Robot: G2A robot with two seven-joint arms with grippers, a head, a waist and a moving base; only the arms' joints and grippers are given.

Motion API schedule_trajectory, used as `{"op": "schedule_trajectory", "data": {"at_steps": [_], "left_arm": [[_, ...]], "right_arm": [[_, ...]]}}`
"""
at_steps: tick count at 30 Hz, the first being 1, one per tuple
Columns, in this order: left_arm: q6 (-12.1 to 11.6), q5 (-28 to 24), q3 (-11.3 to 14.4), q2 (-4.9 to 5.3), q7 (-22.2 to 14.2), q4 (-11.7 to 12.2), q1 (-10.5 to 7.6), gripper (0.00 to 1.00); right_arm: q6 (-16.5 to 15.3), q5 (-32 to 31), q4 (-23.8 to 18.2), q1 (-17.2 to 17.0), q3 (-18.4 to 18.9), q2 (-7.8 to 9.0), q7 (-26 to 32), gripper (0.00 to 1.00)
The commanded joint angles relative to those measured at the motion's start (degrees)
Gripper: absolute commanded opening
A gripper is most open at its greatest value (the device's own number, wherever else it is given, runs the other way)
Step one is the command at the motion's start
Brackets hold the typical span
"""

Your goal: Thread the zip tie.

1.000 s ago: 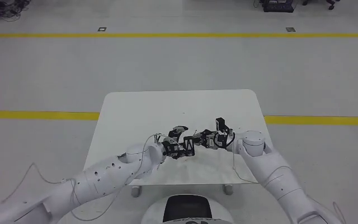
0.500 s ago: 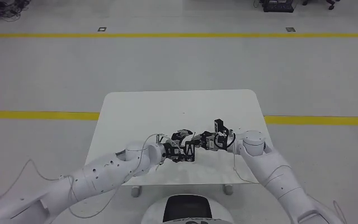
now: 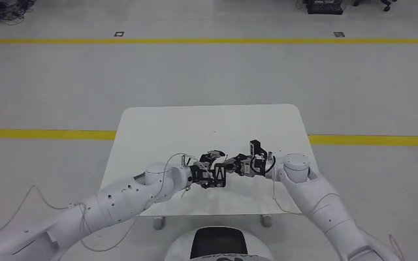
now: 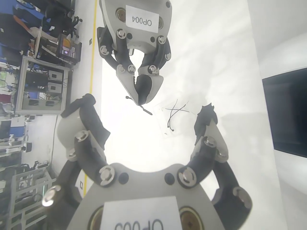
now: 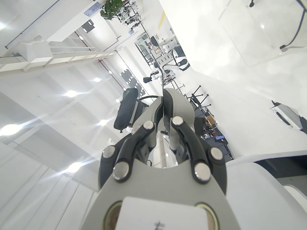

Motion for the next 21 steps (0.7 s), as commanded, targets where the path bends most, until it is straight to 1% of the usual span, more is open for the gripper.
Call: {"op": "schedule_trajectory", "data": {"at_steps": [1, 2, 3, 6, 7, 8, 10, 16, 19, 20, 21], "left_arm": [[0.5, 0.0, 0.2, 0.12, -0.3, -0.2, -0.16, 0.80], [0.7, 0.0, 0.2, 0.19, -0.5, -0.2, -0.27, 0.61], [0.9, 0.0, 0.4, 0.27, -0.8, -0.3, -0.41, 0.48], [1.3, 0.0, 0.9, 0.51, -0.6, -0.5, -0.63, 0.43], [1.3, 0.0, 1.0, 0.58, -0.7, -0.4, -0.77, 0.33], [1.4, 0.0, 1.3, 0.63, -1.0, -0.5, -0.93, 0.29], [1.6, 0.0, 1.6, 0.69, -1.2, -0.6, -1.12, 0.24], [2.2, 0.0, 2.6, 0.84, -1.9, -0.8, -1.83, 0.20], [2.4, 0.0, 2.8, 0.88, -1.7, -0.7, -1.97, 0.15], [2.5, 0.0, 2.8, 0.89, -1.7, -0.7, -2.01, 0.11], [2.5, 0.0, 2.9, 0.89, -1.6, -0.7, -2.05, 0.11]], "right_arm": [[0.1, 0.3, -0.3, -0.2, 0.1, 0.04, -0.5, 0.00], [0.2, 0.4, -0.4, -0.3, 0.2, 0.06, -0.5, 0.00], [0.3, 0.4, -0.5, -0.4, 0.2, 0.08, -0.6, 0.00], [0.6, 0.4, -0.7, -0.4, 0.1, 0.13, -0.6, 0.00], [0.7, 0.4, -0.6, -0.3, 0.0, 0.13, -0.6, 0.00], [0.7, 0.4, -0.4, -0.1, -0.1, 0.13, -0.6, 0.00], [0.7, 0.4, -0.2, 0.1, -0.2, 0.12, -0.7, 0.00], [0.7, 0.6, 0.2, 0.6, -0.8, 0.17, -1.3, 0.00], [0.7, 0.8, 0.5, 0.9, -1.1, 0.20, -1.5, 0.00], [0.7, 0.9, 0.6, 1.0, -1.2, 0.21, -1.5, 0.00], [0.7, 0.9, 0.7, 1.1, -1.4, 0.21, -1.6, 0.00]]}}
